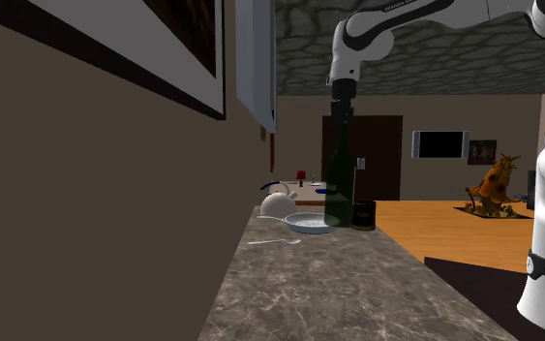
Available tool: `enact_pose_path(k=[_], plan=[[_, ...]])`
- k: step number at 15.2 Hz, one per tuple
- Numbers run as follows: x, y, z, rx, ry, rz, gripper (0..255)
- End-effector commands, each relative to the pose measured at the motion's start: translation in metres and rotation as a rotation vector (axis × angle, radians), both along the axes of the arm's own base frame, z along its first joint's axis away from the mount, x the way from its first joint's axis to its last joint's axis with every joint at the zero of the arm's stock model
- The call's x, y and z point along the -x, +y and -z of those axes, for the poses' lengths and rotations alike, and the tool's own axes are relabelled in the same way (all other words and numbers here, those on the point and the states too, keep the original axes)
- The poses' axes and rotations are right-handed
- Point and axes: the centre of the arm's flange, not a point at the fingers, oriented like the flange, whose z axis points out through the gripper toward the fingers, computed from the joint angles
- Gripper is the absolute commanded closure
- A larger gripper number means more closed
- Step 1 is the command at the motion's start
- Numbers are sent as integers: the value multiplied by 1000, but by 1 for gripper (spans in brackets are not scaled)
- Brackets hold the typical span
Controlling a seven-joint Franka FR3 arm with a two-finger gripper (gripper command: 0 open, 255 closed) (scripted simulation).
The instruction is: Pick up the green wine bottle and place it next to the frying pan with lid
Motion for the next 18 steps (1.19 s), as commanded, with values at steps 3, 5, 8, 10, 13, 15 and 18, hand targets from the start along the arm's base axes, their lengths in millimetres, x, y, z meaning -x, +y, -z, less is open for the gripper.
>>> enact_pose_path(k=[3, 5, 8, 10, 13, 15, 18], plan=[[13, -50, 1, 0, -1, -2, 255], [20, -81, 1, 0, -1, -2, 255], [20, -81, 17, 0, -1, -2, 255], [20, -81, 28, 0, -1, -2, 255], [20, -81, 44, 0, -1, -2, 255], [20, -81, 54, 0, -1, -2, 255], [20, -81, 70, 0, -1, -2, 255]])
